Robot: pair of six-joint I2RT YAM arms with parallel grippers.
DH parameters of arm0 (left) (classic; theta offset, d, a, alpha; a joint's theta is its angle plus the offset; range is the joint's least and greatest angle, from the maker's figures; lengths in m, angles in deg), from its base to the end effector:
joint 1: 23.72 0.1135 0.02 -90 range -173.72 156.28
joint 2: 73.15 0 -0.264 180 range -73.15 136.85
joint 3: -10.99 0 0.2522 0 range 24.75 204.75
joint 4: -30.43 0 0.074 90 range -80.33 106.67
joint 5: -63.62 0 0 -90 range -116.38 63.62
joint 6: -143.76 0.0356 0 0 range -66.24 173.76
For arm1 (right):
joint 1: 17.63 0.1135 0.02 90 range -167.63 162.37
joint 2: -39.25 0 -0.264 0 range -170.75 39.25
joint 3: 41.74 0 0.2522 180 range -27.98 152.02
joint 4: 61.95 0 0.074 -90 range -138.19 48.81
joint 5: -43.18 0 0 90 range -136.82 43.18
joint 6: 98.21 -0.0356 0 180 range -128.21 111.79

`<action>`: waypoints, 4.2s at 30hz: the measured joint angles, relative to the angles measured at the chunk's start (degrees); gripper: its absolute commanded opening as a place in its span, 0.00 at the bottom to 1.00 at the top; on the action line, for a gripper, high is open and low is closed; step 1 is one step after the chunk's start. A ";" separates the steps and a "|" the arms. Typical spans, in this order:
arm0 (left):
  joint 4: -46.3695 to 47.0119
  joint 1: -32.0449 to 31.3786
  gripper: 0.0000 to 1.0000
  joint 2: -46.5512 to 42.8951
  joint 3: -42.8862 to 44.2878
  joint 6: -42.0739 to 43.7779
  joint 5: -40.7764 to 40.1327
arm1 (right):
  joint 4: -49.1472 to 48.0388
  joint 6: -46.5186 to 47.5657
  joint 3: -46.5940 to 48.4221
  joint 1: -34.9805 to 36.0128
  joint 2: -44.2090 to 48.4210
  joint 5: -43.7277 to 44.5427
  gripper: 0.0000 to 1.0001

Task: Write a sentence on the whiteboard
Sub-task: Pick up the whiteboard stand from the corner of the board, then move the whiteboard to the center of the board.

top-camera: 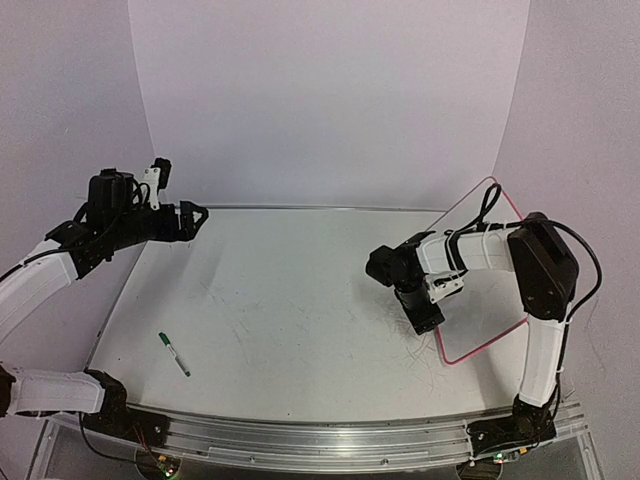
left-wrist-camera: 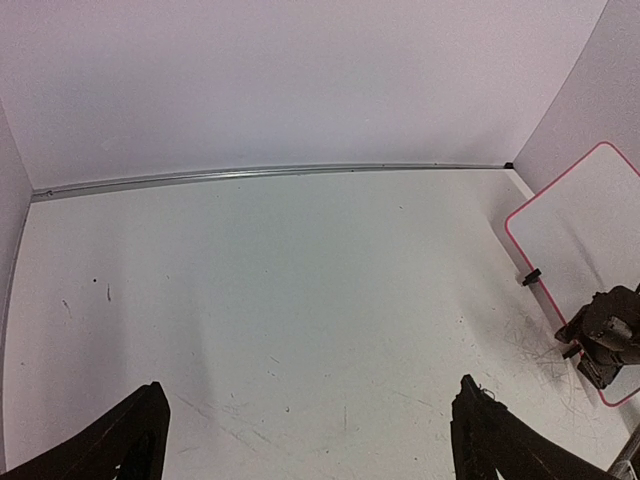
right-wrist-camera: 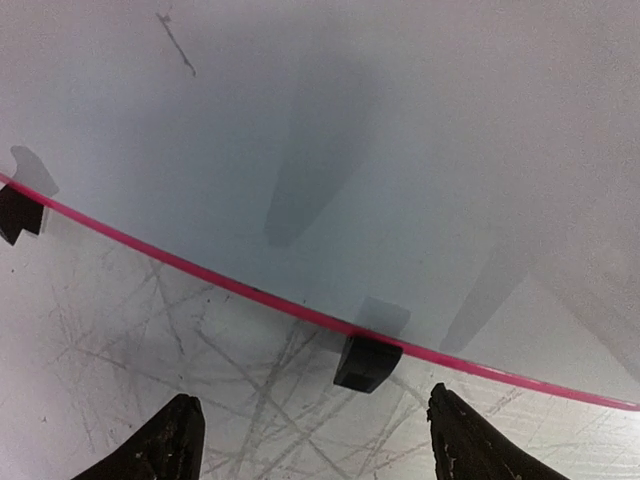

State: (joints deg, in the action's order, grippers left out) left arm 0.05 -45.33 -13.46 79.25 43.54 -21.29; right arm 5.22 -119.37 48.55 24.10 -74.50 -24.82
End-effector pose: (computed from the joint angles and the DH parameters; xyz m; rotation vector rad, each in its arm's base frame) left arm 0.2199 -0.0905 0.3383 0.2553 1.9606 -0.4513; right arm 0.2749 0.2273 0.1477 1.5736 2.2765 -0.1409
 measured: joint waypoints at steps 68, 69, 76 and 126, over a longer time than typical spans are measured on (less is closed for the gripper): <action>-1.01 -1.60 0.99 0.42 -1.03 1.18 -4.08 | -5.77 12.97 -9.27 6.08 0.56 16.23 0.00; -1.01 -1.60 0.99 0.65 -1.03 1.22 -4.32 | -6.43 14.67 -9.46 6.41 1.04 17.03 0.00; -1.01 -1.60 0.99 2.97 -1.03 1.11 -4.75 | -14.82 23.88 -12.98 8.57 4.59 20.00 0.00; -1.03 -1.62 0.99 3.56 -1.03 -0.06 -0.50 | -22.77 34.68 15.63 -8.32 -11.72 4.24 0.88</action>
State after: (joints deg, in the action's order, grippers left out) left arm -0.98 -46.95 -9.90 78.22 43.48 -21.79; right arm -17.54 -84.69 64.19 15.78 -86.23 -20.58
